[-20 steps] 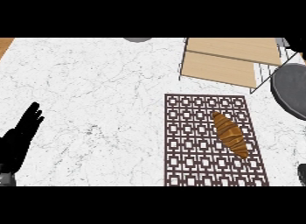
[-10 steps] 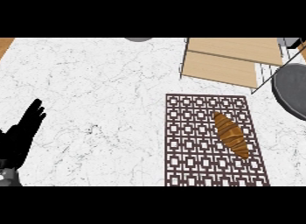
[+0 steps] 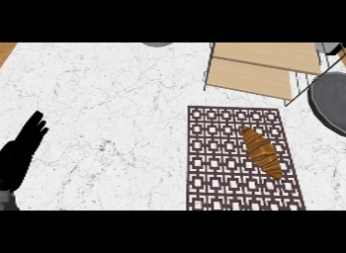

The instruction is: Pick the tomato from the placemat and place it in the tiered shelf

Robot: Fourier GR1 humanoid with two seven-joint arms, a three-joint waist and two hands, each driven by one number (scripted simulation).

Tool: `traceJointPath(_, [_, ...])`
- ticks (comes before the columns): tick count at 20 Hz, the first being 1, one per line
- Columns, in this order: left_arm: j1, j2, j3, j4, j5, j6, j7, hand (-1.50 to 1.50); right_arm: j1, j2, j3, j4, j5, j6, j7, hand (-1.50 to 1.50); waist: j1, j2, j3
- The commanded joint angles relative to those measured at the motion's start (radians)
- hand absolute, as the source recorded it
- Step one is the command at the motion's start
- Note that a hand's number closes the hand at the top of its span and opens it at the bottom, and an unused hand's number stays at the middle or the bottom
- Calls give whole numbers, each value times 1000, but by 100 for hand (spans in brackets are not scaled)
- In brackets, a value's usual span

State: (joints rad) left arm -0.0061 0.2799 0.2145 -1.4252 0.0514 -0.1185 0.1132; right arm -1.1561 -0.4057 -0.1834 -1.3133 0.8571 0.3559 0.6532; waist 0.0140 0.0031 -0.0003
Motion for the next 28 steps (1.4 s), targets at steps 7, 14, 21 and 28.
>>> traceJointPath(7, [6, -8, 12, -2, -8, 6, -7, 0, 49, -17, -73, 189, 24, -187, -41, -150, -4, -1, 0])
traceJointPath(14, [-110, 2, 20, 90, -24, 16, 12, 0, 8, -45, -25, 326, 45, -214, -182, -150, -9, 0, 0])
traceJointPath(21, [16, -23, 3, -16, -21, -1, 2, 0, -5, -24, -145, 404, -64, -323, -234, -150, 3, -1, 0])
traceJointPath(28, [6, -2, 15, -24, -22, -11, 10, 0, -60, -66, -272, 398, -240, -231, -201, -150, -5, -2, 0])
